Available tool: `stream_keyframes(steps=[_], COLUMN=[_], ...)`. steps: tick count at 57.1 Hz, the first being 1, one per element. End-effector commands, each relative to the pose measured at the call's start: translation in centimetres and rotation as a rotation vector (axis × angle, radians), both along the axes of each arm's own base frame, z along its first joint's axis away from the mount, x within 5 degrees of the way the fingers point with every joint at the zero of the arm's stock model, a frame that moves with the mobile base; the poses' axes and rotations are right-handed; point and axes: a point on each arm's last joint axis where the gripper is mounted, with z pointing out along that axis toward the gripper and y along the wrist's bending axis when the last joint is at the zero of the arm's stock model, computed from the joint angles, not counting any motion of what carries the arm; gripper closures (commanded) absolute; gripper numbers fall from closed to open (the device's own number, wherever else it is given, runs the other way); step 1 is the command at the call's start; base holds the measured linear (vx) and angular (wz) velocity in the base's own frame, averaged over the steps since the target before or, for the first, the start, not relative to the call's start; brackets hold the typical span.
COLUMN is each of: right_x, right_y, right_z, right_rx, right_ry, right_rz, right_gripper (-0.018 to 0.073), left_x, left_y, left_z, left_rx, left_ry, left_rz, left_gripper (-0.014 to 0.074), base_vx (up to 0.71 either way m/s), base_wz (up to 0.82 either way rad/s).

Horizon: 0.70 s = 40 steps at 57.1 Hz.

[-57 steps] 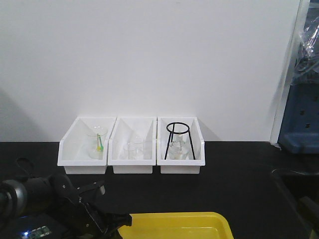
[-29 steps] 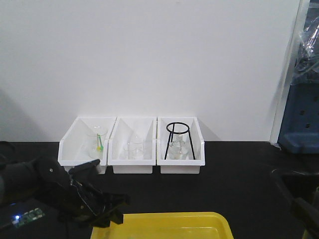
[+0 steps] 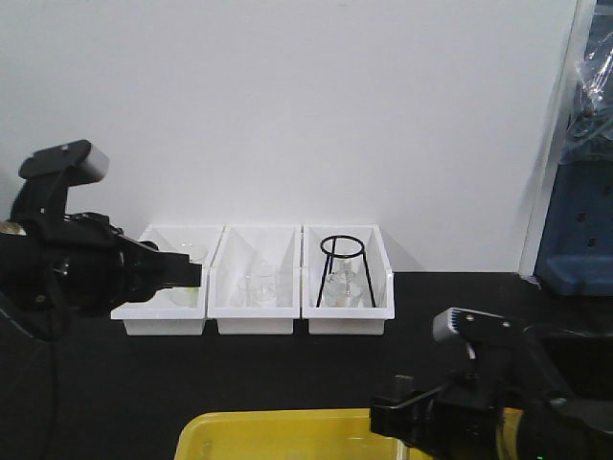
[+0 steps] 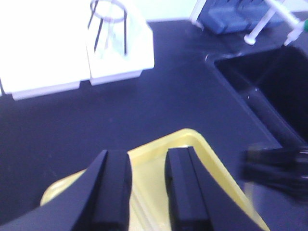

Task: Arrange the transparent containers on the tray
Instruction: 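Lower the right gripper's tube into the yellow tray and release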

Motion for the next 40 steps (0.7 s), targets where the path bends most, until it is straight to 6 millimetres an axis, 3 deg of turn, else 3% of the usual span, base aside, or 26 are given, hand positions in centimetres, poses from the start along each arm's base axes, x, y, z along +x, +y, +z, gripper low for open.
stream_keyframes(steps=[1,11,27,40], right_x=[1.8,3.9,5.4,6.2], right_y=[1.0,1.7,1.2,0.4], right_z=[0.7,-0.4,-3.6,-4.8], right_rx=[0.029,-0.003,-0.092,-0.158], right_ry=[0.013,0.043,0.079,0.066], right_rz=[0.030,0.023,-0.063,-0.152], right_gripper=[0.0571,0.0571,0.0571,0.0568], left_x=[-1.4,-2.1,-2.1,-2.1], left_y=[0.6,0.9,0.9,0.8], left_z=[3.0,3.5,3.5,3.4], left_rx=[-0.031,-0.003,-0.029,-0.034], left_ry=[-0.133,-0.149,-0.129,-0.117], left_rz=[0.028,0.024,0.038,0.038], left_gripper=[0.0263,0.0263,0.0263,0.0263], base_vx=[0.00,0.00,0.00,0.00], base_wz=[0.00,0.00,0.00,0.00])
